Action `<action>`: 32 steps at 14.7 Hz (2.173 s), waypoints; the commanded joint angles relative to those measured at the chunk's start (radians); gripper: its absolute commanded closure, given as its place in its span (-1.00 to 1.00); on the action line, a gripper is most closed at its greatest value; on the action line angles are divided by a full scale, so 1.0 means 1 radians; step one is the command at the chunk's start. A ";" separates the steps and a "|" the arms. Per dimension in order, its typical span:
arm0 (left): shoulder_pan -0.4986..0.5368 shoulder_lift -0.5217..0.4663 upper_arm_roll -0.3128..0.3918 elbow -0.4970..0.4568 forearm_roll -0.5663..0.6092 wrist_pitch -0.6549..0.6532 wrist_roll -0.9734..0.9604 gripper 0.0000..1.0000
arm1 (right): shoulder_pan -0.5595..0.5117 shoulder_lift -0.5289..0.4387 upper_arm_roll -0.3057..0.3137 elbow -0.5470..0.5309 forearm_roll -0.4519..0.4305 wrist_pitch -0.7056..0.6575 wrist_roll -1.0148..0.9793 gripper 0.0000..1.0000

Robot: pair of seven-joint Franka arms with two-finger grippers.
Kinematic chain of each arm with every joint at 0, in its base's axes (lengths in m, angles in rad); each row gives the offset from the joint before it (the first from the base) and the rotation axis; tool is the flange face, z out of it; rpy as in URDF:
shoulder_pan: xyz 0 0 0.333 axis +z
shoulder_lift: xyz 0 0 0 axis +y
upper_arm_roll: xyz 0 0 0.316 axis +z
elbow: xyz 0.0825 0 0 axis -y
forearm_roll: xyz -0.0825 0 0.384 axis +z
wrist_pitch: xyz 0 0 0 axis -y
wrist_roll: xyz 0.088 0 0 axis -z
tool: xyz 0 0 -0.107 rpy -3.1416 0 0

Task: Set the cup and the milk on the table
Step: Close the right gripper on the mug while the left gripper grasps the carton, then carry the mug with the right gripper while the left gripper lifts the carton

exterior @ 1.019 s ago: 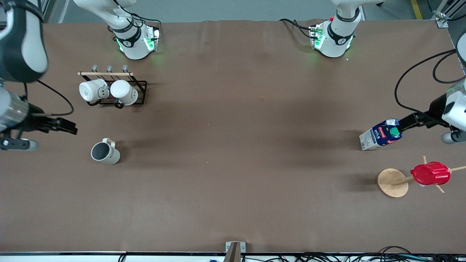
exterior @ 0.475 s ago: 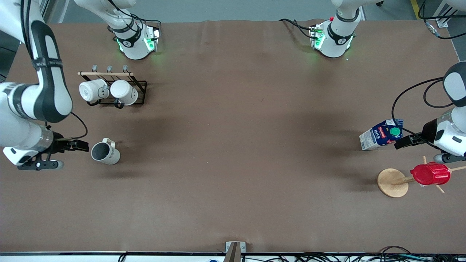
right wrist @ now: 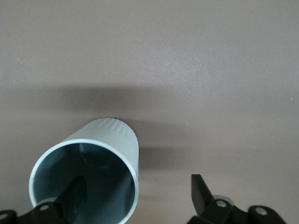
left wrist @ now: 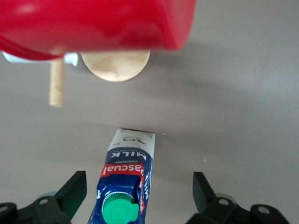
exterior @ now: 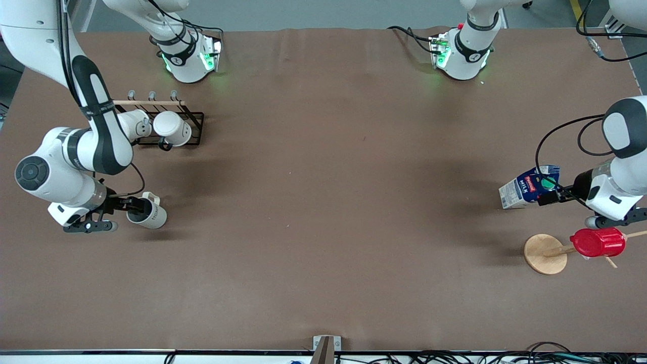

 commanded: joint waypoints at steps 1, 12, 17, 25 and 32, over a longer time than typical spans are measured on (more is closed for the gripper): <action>-0.001 -0.017 -0.005 -0.055 0.025 0.032 -0.002 -0.99 | -0.007 0.003 0.008 -0.014 -0.001 0.029 -0.009 -0.78; 0.004 -0.017 -0.008 -0.086 0.100 0.041 -0.011 -1.00 | -0.007 0.026 0.008 0.003 0.050 0.037 -0.006 0.99; 0.010 -0.041 -0.008 -0.145 0.100 0.040 -0.001 -0.99 | 0.034 -0.037 0.025 0.151 0.050 -0.260 0.003 0.99; 0.022 -0.067 -0.010 -0.173 0.099 0.035 0.009 -0.78 | 0.090 -0.083 0.352 0.233 0.003 -0.410 0.487 0.99; 0.022 -0.095 -0.010 -0.173 0.096 0.017 0.012 0.73 | 0.208 0.076 0.578 0.239 -0.166 -0.166 1.068 0.99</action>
